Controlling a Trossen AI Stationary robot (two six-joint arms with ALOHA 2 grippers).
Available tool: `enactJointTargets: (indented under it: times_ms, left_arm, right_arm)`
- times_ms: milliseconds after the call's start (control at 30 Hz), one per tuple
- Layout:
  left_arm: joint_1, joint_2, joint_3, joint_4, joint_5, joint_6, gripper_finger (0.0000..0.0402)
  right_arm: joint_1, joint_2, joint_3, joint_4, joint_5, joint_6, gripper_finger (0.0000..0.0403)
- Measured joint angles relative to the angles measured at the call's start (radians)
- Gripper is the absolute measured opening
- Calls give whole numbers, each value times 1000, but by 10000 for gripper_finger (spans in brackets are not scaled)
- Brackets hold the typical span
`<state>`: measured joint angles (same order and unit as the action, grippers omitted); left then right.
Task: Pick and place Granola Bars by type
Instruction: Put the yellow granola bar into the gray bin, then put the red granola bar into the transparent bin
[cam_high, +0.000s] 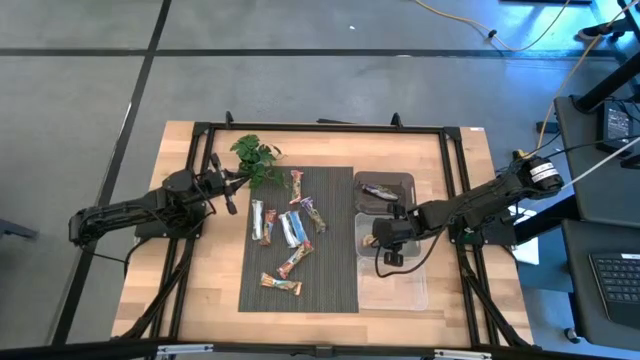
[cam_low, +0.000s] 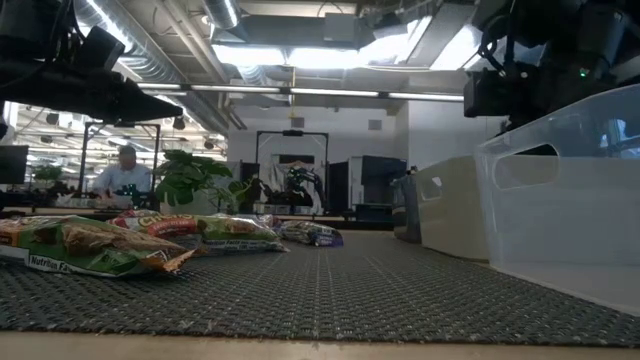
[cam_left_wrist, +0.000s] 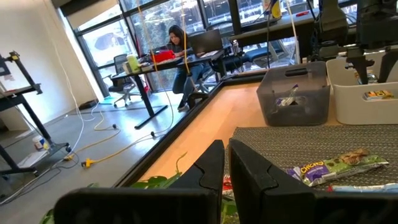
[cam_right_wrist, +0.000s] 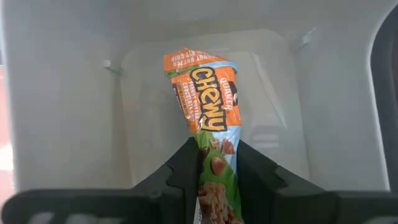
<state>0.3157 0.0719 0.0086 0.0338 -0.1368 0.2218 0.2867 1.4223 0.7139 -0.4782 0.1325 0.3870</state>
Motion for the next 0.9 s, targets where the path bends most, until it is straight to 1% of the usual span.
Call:
enactJointTargets:
  times_ms: [300, 467, 533, 633, 733, 800, 900]
  left_arm:
    - [0, 0, 0, 0, 0, 0, 17]
    - [0, 0, 0, 0, 0, 0, 17]
    - [0, 0, 0, 0, 0, 0, 17]
    - [0, 0, 0, 0, 0, 0, 17]
    - [0, 0, 0, 0, 0, 0, 17]
    - [0, 0, 0, 0, 0, 0, 17]
    - [0, 0, 0, 0, 0, 0, 17]
  right_arm:
    - [0, 1, 0, 0, -10, 6, 96]
    - [0, 1, 1, -3, -10, 6, 134]
    - [0, 2, 21, -55, -17, 10, 152]
    - [0, 2, 99, -163, -79, 4, 172]
    - [2, 2, 199, -264, -78, 2, 182]
    - [1, 2, 271, -324, -36, -5, 185]
    - [-3, 2, 368, -373, 87, -60, 186]
